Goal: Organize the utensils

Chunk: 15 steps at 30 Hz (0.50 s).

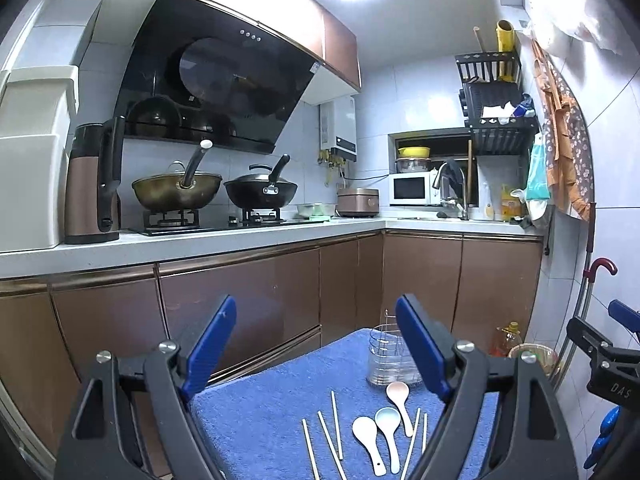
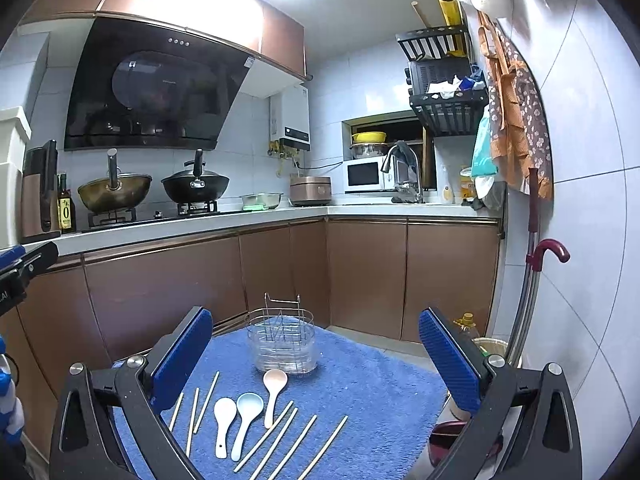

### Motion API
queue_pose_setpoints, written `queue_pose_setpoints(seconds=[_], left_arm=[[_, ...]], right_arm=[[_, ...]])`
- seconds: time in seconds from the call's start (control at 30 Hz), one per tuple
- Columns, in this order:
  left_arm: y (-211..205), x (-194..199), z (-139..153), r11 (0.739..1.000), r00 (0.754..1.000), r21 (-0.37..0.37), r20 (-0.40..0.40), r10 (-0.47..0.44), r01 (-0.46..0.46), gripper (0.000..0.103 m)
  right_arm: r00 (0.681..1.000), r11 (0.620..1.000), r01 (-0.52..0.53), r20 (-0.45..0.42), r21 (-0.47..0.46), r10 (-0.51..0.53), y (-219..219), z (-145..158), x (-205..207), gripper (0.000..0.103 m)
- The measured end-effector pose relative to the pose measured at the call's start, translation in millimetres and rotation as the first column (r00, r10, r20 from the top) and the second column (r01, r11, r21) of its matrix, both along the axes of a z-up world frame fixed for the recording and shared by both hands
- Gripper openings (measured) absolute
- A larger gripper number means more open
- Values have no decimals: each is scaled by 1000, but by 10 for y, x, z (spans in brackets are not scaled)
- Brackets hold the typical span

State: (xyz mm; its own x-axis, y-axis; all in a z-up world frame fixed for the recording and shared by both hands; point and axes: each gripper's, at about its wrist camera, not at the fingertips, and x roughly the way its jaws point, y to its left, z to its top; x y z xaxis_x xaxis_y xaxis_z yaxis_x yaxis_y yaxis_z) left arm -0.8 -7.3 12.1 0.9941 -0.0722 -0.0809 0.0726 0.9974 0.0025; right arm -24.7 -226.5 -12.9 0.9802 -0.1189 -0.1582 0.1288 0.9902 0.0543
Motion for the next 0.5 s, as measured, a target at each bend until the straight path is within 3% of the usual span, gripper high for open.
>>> queue_pose_setpoints(seconds=[0.5], left_arm=[[-163, 234, -86, 999, 1000, 23, -7, 23, -23, 81]], right_arm=[[998, 998, -26, -49, 55, 29, -176, -128, 232, 103]])
